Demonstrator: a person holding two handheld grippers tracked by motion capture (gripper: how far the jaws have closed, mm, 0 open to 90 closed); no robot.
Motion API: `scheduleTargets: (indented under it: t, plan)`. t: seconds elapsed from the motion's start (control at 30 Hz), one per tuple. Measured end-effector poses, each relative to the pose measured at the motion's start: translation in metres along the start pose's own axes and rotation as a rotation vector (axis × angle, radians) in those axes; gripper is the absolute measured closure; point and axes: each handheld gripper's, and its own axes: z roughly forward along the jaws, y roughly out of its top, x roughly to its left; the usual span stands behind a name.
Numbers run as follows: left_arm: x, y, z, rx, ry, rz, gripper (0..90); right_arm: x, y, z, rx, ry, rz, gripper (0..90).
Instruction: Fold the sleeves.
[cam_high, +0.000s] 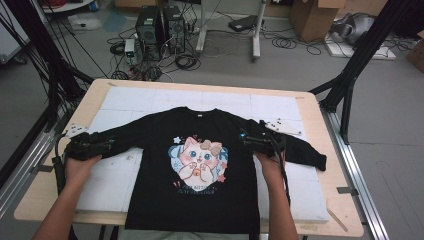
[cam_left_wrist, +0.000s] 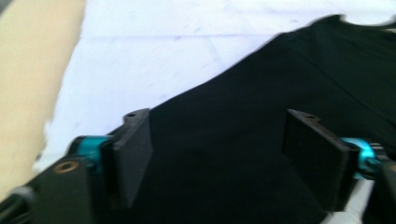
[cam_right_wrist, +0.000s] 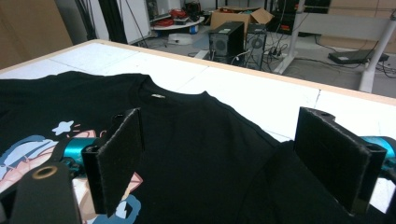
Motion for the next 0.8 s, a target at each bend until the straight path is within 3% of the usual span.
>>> scheduleTargets:
  t: [0.03,0.07,0.1,0.17,0.2,0.27,0.43,0.47,0.5,0.57,0.6,0.63,0.7,0.8]
  plan:
    - [0.0,0.002,0.001,0.022,0.017,0.021,26.3,0.0,0.0,-0.002,-0.004,-0.001,0.002,15.4]
    - [0.0,0.005,0.007,0.087,0.031,0.036,27.5,0.0,0.0,-0.006,-0.012,-0.006,0.002,15.5]
    - [0.0,0.005,0.007,0.087,0.031,0.036,27.6,0.0,0.0,-0.006,-0.012,-0.006,0.002,15.5]
    - [0.0,0.002,0.014,0.159,0.038,0.043,28.3,0.0,-0.001,-0.012,-0.018,-0.004,0.001,15.6]
    - [0.0,0.002,0.014,0.159,0.038,0.043,29.2,0.0,-0.001,-0.012,-0.018,-0.004,0.001,15.6]
    - [-0.004,0.002,0.014,0.169,0.064,0.085,30.4,0.001,-0.001,-0.016,-0.018,-0.013,-0.005,15.7]
    - [-0.008,0.002,0.013,0.161,0.044,0.114,43.2,0.0,-0.004,-0.022,-0.007,-0.032,-0.015,15.7]
    - [-0.009,0.002,0.013,0.159,0.034,0.121,56.5,-0.001,-0.006,-0.026,0.002,-0.038,-0.013,15.7]
    - [-0.01,0.002,0.012,0.157,0.025,0.133,56.5,-0.001,-0.006,-0.026,0.002,-0.038,-0.013,15.7]
    - [-0.013,0.002,0.012,0.151,0.001,0.144,80.5,-0.003,-0.01,-0.035,0.003,-0.051,-0.006,15.7]
    - [-0.014,0.002,0.012,0.154,-0.008,0.158,86.2,-0.003,-0.012,-0.039,0.005,-0.054,-0.001,15.7]
    - [-0.015,0.002,0.012,0.155,-0.005,0.168,86.2,-0.003,-0.012,-0.039,0.005,-0.054,-0.001,15.7]
    - [-0.016,0.003,0.011,0.149,-0.006,0.151,88.0,-0.004,-0.015,-0.048,0.005,-0.06,-0.002,15.7]
    - [-0.017,0.01,0.001,0.059,-0.041,0.087,88.2,-0.006,-0.023,-0.069,0.013,-0.077,0.001,15.7]
